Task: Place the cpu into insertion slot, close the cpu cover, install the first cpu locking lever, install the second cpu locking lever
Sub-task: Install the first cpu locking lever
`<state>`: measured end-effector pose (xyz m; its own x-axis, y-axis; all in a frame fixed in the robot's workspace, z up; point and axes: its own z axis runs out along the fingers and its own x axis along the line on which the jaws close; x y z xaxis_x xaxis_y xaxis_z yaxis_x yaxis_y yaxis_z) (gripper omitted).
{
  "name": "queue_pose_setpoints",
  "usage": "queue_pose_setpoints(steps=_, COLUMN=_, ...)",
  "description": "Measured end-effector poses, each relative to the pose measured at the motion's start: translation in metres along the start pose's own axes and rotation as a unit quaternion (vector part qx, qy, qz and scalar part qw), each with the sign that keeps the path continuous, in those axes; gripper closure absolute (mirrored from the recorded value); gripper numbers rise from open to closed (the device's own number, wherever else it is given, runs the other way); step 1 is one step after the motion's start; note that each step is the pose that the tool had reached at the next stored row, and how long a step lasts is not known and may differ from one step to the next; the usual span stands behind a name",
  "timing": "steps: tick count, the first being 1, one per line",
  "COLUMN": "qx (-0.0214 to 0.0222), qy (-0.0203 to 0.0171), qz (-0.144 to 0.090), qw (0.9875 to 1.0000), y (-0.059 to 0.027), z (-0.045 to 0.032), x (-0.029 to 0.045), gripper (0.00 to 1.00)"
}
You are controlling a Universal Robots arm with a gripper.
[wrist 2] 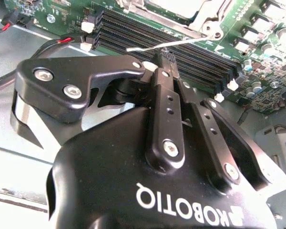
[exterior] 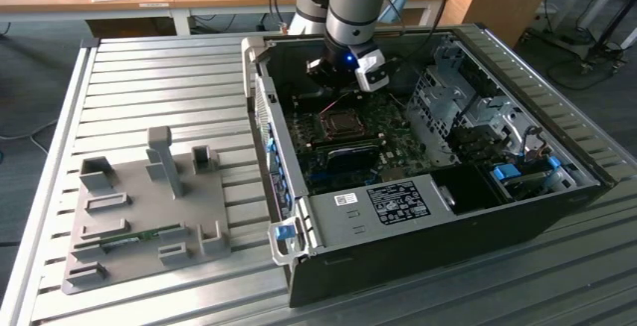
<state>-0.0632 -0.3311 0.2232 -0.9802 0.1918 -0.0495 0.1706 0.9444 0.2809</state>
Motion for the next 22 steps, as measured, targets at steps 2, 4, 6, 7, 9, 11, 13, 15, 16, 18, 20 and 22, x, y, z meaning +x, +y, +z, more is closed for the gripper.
queue_pose_setpoints(steps=2, qx=0.0001, qy=0.0001, qz=0.0, qw=1.0, y=-0.0003, z=0.0013, x=-0.0006, gripper=0.89)
queue_pose_setpoints(steps=4, qx=-0.0001, qy=0.0001, qz=0.0, qw=1.0, y=-0.0005, z=0.0016, x=-0.0005, gripper=0.89)
queue_pose_setpoints(steps=6, qx=-0.0002, qy=0.0002, qz=0.0, qw=1.0, y=-0.0004, z=0.0017, x=-0.0006, gripper=0.89)
queue_pose_setpoints(steps=7, qx=-0.0002, qy=0.0001, qz=0.0, qw=1.0, y=-0.0004, z=0.0017, x=-0.0006, gripper=0.89)
queue_pose_setpoints(steps=9, qx=-0.0003, qy=0.0001, qz=0.0, qw=1.0, y=-0.0005, z=0.0018, x=-0.0006, gripper=0.89)
queue_pose_setpoints(steps=11, qx=-0.0005, qy=0.0001, qz=0.0, qw=1.0, y=-0.0005, z=0.0025, x=-0.0009, gripper=0.89)
queue_pose_setpoints(steps=13, qx=-0.0003, qy=0.0001, qz=0.0, qw=1.0, y=-0.0007, z=0.0032, x=-0.0014, gripper=0.89)
queue_pose_setpoints(steps=15, qx=-0.0004, qy=0.0001, qz=0.0, qw=1.0, y=-0.0009, z=0.0042, x=-0.002, gripper=0.89)
queue_pose_setpoints(steps=16, qx=-0.0003, qy=0.0001, qz=0.0, qw=1.0, y=-0.001, z=0.0048, x=-0.0023, gripper=0.89)
queue_pose_setpoints(steps=18, qx=-0.0003, qy=0.0001, qz=0.0, qw=1.0, y=-0.0011, z=0.0058, x=-0.0028, gripper=0.89)
queue_pose_setpoints(steps=20, qx=-0.0003, qy=0.0001, qz=0.0, qw=1.0, y=-0.0013, z=0.0068, x=-0.0033, gripper=0.89)
queue_pose_setpoints(steps=22, qx=-0.0003, qy=0.0001, qz=0.0, qw=1.0, y=-0.0015, z=0.0078, x=-0.0036, gripper=0.89)
